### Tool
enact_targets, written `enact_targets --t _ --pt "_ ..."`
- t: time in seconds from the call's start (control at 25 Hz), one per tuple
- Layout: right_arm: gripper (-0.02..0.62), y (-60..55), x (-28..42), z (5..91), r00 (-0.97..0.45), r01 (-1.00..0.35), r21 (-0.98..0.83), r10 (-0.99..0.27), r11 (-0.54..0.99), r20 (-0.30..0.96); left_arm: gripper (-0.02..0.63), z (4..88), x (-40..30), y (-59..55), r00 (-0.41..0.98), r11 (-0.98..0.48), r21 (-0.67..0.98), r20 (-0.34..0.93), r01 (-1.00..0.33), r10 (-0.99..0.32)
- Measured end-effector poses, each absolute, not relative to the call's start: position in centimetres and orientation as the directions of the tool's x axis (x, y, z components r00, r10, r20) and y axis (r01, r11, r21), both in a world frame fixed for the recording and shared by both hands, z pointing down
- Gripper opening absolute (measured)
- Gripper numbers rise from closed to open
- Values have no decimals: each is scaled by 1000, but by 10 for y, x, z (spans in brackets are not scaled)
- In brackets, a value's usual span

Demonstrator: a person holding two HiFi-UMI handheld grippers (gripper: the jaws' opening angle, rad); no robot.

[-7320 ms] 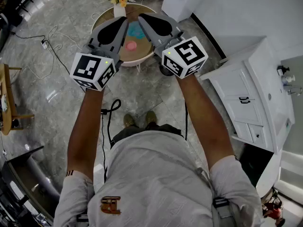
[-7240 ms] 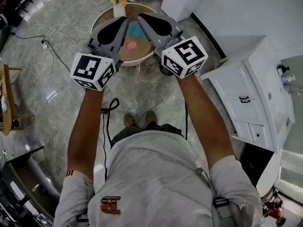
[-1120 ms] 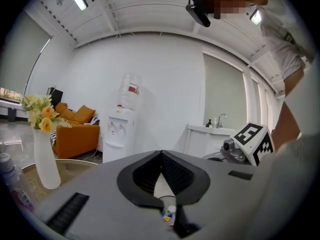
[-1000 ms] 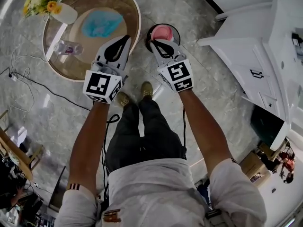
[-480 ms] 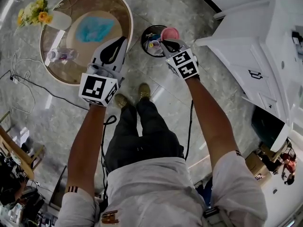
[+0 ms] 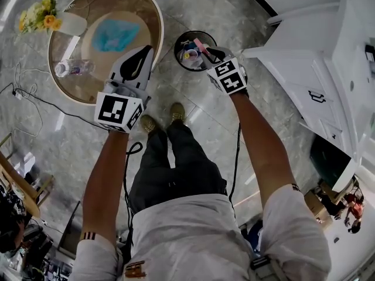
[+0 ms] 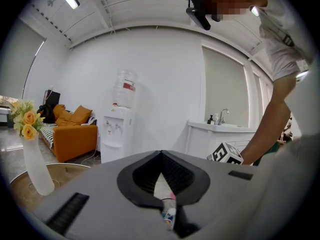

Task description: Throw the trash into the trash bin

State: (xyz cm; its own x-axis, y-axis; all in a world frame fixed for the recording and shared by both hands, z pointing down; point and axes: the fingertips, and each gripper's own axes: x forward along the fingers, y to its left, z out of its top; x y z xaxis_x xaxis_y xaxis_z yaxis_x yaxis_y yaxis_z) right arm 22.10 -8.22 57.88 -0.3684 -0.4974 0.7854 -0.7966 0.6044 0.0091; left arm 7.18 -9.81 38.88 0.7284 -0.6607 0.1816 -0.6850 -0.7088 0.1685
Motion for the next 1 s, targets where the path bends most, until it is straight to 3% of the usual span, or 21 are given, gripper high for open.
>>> enact_targets --t 0.36,0.76,1.0 --pt "72 -87 218 566 -397 -817 -9 -551 577 734 -2 387 68 -96 720 -699 171 177 -694 -671" --pt "2 -101 158 503 -503 -806 -18 -668 591 549 -2 384 47 -92 698 -677 170 168 -716 -696" --pt "2 -99 106 447 -610 -758 -31 -693 651 384 -2 379 23 -91 667 -647 162 163 -745 -727"
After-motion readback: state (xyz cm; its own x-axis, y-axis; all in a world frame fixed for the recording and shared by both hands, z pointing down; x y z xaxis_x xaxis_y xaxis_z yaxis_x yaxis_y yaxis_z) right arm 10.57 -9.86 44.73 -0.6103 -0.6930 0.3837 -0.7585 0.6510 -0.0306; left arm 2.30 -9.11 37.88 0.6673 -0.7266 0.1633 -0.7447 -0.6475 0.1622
